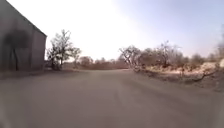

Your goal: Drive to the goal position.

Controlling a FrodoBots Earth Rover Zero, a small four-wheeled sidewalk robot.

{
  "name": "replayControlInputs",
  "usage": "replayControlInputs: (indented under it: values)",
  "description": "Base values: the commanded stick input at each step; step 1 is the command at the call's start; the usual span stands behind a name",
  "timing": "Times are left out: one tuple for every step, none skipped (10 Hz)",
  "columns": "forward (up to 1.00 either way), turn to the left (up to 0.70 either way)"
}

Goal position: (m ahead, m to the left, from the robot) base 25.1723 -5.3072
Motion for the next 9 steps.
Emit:
replayControlInputs:
  values:
    - [0.70,0.00]
    - [0.70,0.00]
    - [0.70,0.00]
    - [0.70,0.00]
    - [0.70,0.00]
    - [0.70,0.00]
    - [0.70,0.00]
    - [0.70,0.00]
    - [0.70,0.00]
